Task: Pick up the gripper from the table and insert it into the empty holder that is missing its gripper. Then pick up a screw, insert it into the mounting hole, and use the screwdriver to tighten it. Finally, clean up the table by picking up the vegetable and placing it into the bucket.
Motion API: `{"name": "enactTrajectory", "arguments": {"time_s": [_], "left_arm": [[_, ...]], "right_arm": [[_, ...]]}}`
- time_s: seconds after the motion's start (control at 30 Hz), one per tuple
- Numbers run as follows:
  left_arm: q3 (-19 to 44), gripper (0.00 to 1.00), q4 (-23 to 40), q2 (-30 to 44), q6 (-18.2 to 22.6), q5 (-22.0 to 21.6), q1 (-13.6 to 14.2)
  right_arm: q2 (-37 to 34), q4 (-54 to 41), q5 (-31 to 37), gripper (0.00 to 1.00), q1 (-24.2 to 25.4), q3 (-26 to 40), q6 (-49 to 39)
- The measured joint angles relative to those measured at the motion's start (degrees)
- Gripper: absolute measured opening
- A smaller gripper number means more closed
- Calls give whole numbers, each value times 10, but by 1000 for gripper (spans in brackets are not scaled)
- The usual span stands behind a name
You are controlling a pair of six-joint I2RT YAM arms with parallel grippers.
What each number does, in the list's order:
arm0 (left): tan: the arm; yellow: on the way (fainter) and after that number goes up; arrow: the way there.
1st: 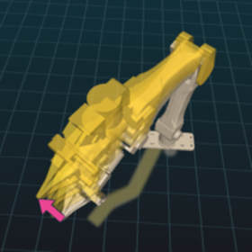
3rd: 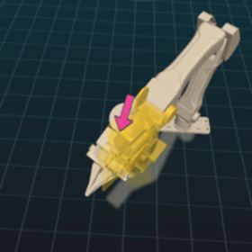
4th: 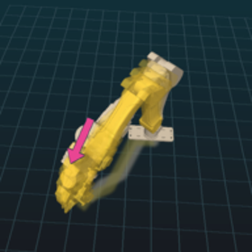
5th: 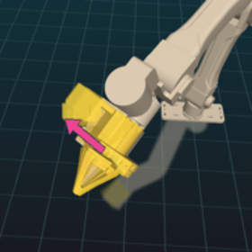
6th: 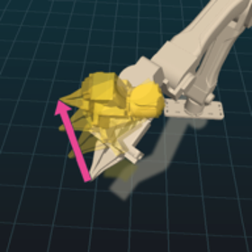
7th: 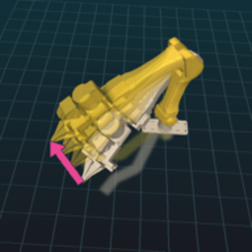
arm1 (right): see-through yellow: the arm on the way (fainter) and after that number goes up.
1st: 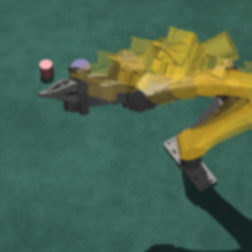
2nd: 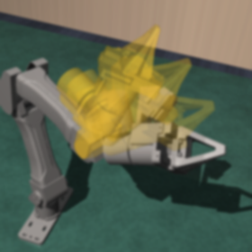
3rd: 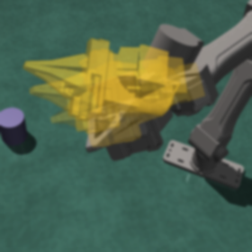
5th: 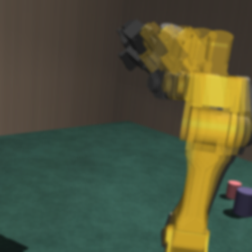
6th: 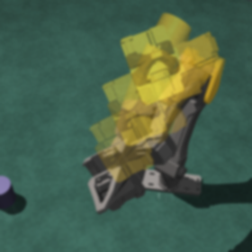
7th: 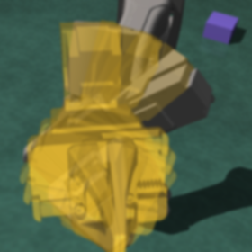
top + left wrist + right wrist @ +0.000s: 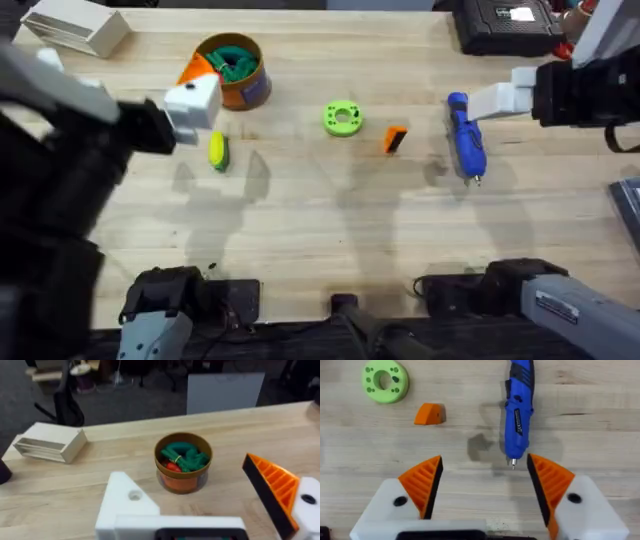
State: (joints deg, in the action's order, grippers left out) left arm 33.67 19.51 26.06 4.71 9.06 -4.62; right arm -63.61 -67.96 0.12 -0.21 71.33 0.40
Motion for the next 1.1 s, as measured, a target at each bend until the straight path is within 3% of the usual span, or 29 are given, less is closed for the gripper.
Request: {"name": "enactTrajectory", "arguments": {"time_s": [0.2, 0.37, 0.7, 1.1], "left_arm": [[-110, 985, -81, -105, 0, 25, -17], [-200, 985, -162, -179, 0, 39, -15], [-236, 985, -201, -216, -2, 50, 39], [-241, 985, -189, -246, -35, 56, 50]], "right_arm": [[0, 0, 0, 991, 0, 0, 0], [0, 0, 0, 991, 0, 0, 0], [0, 0, 0, 991, 0, 0, 0], [0, 0, 0, 990, 0, 0, 0]]}}
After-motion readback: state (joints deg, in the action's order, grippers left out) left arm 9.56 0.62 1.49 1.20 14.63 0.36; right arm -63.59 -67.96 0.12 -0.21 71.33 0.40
